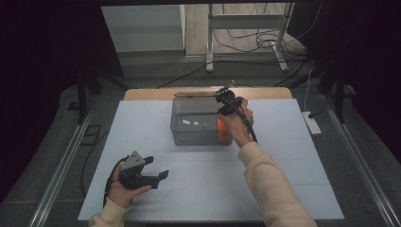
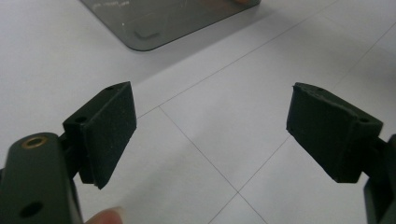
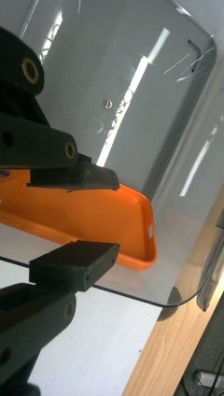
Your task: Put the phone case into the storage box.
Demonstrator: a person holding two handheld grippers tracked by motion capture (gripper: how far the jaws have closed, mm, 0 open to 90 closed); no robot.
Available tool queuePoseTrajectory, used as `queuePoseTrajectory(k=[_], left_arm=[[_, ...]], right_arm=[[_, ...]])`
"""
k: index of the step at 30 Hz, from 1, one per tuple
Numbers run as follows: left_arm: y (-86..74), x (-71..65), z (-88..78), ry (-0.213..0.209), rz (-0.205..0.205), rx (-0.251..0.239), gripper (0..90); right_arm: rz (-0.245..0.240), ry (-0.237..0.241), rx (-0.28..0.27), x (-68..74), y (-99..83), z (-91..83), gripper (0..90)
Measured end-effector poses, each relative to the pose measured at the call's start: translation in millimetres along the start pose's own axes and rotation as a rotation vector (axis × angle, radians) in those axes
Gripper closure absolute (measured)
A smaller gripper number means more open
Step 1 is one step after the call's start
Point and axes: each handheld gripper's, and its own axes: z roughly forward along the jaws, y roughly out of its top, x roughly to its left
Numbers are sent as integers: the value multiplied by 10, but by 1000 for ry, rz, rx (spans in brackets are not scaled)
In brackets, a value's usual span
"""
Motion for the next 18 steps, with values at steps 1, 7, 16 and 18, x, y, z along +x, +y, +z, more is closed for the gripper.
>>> queuePoseTrajectory(k=[1,7,16,18], left_arm=[[0,1,0,0,0,0,162],[0,0,1,0,0,0,162],[0,0,0,0,0,-1,162],[1,-2,0,-1,0,-3,162]], right_arm=[[0,1,0,-1,0,-2,611],[-6,16,-8,-4,-3,-33,558],[-17,81,-37,-11,-6,-94,443],[-27,86,-52,-8,-6,-114,430]])
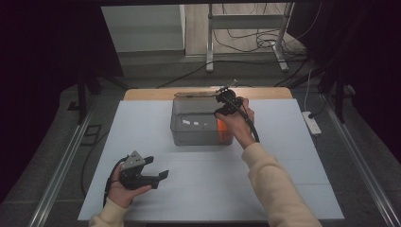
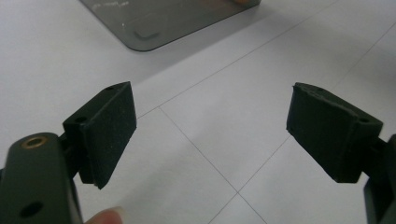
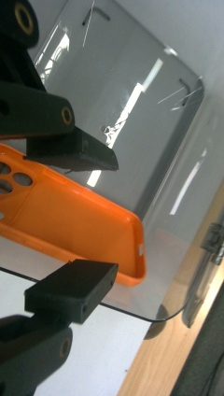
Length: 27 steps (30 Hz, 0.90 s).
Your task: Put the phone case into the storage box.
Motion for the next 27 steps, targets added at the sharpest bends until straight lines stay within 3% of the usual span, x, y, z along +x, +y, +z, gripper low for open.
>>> queuePoseTrajectory(k=[7,18,22,27], left_arm=[[0,-1,1,2,2,0,162],[3,1,-5,1,3,1,162],[4,1,-6,1,3,1,162],[4,4,-4,0,0,2,161]], right_arm=[[-37,34,-38,46,4,-63,377],[-35,141,-111,-2,-25,-138,328],[-52,164,-139,-28,-51,-187,317],[-70,227,-178,-38,-91,-249,316]])
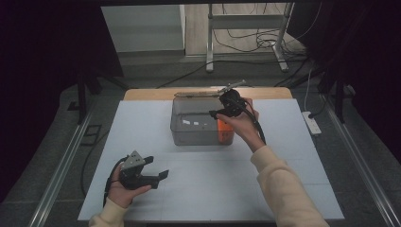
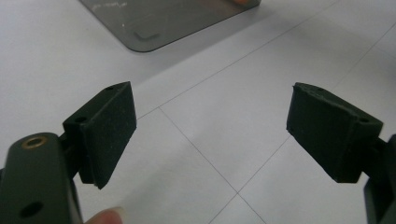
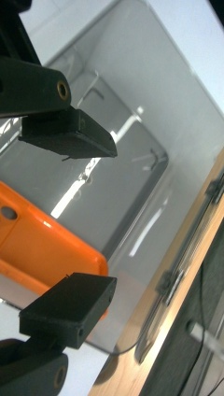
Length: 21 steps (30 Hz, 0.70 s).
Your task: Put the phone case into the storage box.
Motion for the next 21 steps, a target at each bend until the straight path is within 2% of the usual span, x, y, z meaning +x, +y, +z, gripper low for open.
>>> queuePoseTrajectory(k=[2,10,21], left_arm=[[-2,6,2,1,-3,1,161],[10,16,-3,-5,-12,-6,161],[18,14,-4,1,-9,-4,161]], right_arm=[[-9,31,-14,17,-10,-16,314],[-49,59,-39,45,-44,-92,311],[-69,98,-91,50,-175,-230,307]])
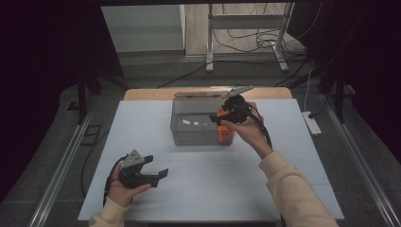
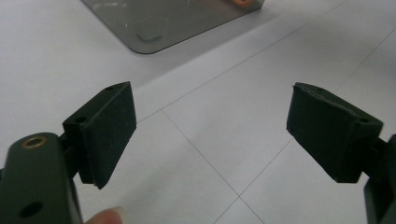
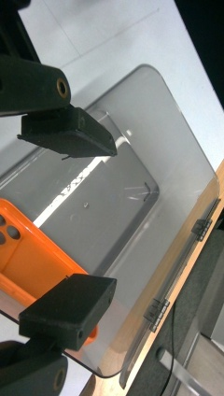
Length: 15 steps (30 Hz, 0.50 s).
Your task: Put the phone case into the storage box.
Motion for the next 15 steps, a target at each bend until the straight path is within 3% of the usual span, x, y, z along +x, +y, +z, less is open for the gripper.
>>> queuePoseTrajectory(k=[15], left_arm=[[-15,-13,-6,3,5,1,161]], right_arm=[[-12,19,-57,82,-264,-250,299]])
